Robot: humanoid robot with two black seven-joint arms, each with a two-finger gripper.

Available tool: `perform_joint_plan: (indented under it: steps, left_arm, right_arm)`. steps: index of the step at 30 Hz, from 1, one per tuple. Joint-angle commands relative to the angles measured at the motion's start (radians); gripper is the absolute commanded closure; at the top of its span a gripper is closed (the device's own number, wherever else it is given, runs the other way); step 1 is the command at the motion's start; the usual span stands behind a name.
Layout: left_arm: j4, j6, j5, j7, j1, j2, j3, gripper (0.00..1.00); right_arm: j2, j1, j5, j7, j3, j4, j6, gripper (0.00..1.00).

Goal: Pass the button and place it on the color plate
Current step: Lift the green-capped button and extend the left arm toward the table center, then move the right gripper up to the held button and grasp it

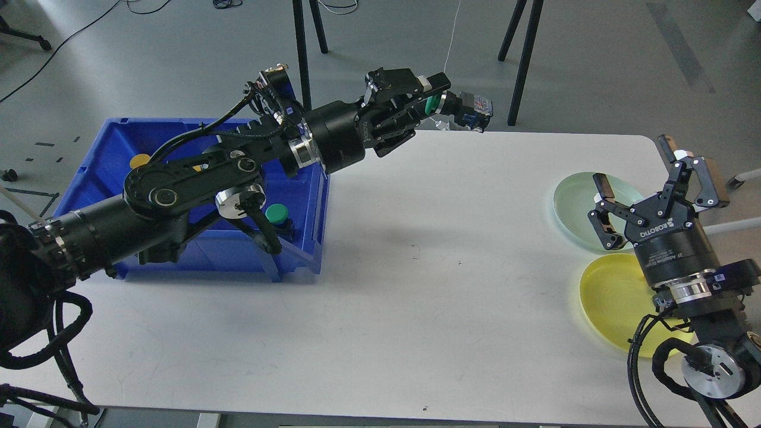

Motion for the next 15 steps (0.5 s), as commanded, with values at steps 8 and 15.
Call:
perform_joint_plan:
  steps: [8, 15]
  left_arm:
    - [0.005, 0.037, 0.002, 0.000, -0.003, -0.055, 0.011, 0.88]
    - [0.005, 0.035, 0.002, 0.000, -0.003, -0.055, 0.012, 0.87]
  right_arm:
    - [0.235, 0.189, -0.021, 0.031, -0.132, -0.110, -0.006, 0.03]
    - [0.312, 0.234, -0.021, 0.035, -0.169, -0.153, -0.009, 0.04]
